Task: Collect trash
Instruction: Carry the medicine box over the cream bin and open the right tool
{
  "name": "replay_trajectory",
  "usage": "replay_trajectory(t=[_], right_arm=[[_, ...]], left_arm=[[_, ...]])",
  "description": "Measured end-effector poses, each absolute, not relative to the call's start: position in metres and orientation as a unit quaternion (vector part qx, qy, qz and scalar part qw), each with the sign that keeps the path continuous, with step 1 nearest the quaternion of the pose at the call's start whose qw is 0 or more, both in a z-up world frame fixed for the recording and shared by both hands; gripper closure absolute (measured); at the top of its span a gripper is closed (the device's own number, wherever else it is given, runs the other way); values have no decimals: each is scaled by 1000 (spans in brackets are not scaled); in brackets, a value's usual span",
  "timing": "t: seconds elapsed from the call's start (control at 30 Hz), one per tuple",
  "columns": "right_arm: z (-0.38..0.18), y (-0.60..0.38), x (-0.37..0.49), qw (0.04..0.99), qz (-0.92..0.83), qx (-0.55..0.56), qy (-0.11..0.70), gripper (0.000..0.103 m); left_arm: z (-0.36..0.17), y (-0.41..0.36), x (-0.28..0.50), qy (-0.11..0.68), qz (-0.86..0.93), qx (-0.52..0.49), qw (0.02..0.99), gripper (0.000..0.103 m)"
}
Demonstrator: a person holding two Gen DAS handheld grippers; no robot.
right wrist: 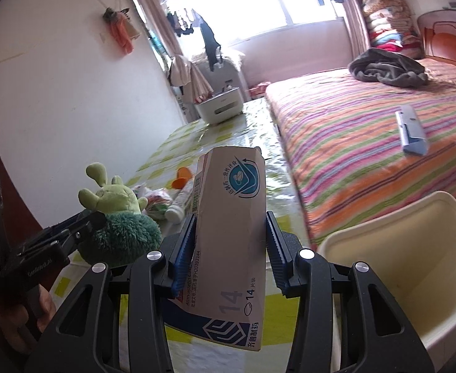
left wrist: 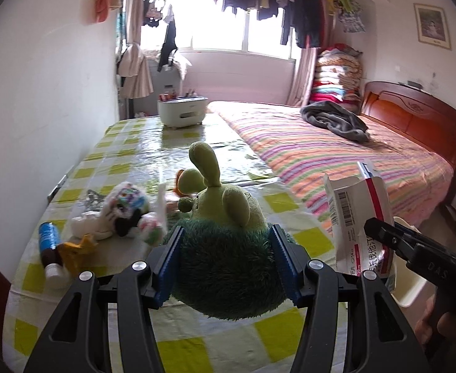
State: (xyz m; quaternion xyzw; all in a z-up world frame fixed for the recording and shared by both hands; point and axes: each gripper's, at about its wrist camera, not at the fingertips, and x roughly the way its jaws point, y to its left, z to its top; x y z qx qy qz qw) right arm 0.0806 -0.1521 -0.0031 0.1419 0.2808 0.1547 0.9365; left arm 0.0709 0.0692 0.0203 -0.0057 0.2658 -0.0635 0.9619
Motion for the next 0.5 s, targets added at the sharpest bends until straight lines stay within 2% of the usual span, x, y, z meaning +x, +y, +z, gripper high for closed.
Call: replay_trajectory(t=[0.5], right_arm=[[-5,-222,69,945,76,173,267,61]], left_arm=[[18,2,75,270,-131,23,953,49]])
